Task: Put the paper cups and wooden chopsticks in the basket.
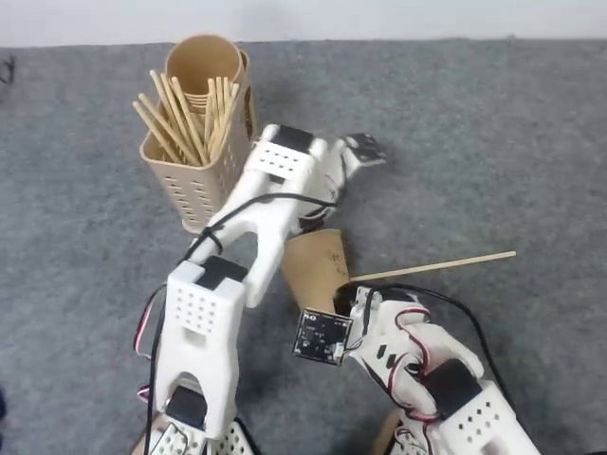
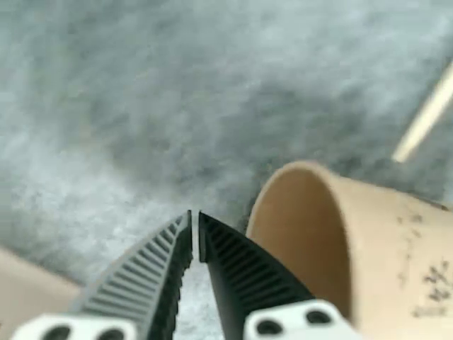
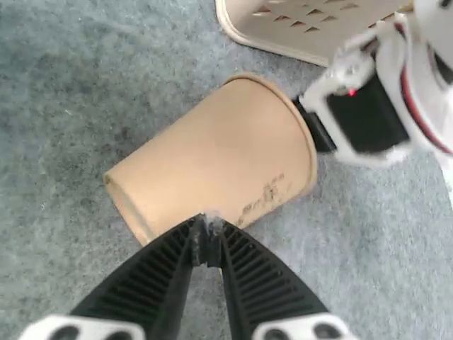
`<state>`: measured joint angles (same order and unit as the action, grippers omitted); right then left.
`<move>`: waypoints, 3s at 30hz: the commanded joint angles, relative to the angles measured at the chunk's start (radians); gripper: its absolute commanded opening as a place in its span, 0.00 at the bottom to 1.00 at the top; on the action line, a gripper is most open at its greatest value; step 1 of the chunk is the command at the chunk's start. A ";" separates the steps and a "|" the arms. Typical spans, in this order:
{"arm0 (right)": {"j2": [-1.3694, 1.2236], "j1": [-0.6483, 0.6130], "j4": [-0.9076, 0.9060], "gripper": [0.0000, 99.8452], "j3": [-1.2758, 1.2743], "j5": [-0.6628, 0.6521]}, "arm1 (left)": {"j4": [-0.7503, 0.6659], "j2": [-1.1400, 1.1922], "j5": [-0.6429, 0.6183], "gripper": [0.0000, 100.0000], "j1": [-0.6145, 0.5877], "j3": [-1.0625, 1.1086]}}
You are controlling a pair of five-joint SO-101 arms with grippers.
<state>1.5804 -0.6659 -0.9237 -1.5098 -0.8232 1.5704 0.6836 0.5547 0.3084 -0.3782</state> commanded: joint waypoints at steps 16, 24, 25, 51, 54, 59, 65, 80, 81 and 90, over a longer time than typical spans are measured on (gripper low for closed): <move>0.007 0.007 -0.008 0.01 -0.071 0.008 | 0.186 -0.063 -0.005 0.01 0.072 -0.119; 0.007 0.007 -0.015 0.01 -0.071 0.008 | 0.184 -0.261 0.000 0.01 0.114 0.033; 0.007 0.007 -0.024 0.01 -0.071 0.008 | 0.184 -0.276 0.000 0.01 0.115 0.048; 0.019 0.013 -0.203 0.01 -0.074 -0.092 | 0.184 -0.531 -0.143 0.01 0.402 0.275; 0.019 0.033 -0.217 0.01 -0.041 -0.092 | 0.187 -0.532 -0.184 0.01 0.408 0.275; 0.019 0.071 -0.214 0.01 -0.011 -0.110 | 0.187 -0.540 -0.203 0.01 0.410 0.334; 0.019 0.071 -0.217 0.01 -0.008 -0.158 | 0.187 -0.542 -0.204 0.01 0.408 0.398; 0.019 -0.102 -0.460 0.01 0.342 -0.153 | 0.186 -0.760 -0.196 0.01 0.368 0.351; 0.019 -0.116 -0.478 0.01 0.365 -0.138 | 0.186 -0.763 -0.196 0.01 0.353 0.349; 0.021 0.033 -0.504 0.01 0.562 -0.121 | 0.184 -0.766 -0.201 0.02 0.138 0.186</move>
<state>1.6065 -0.6920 -1.4223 -1.0418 -0.9551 1.7300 -0.0330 0.3613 0.5109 -0.0959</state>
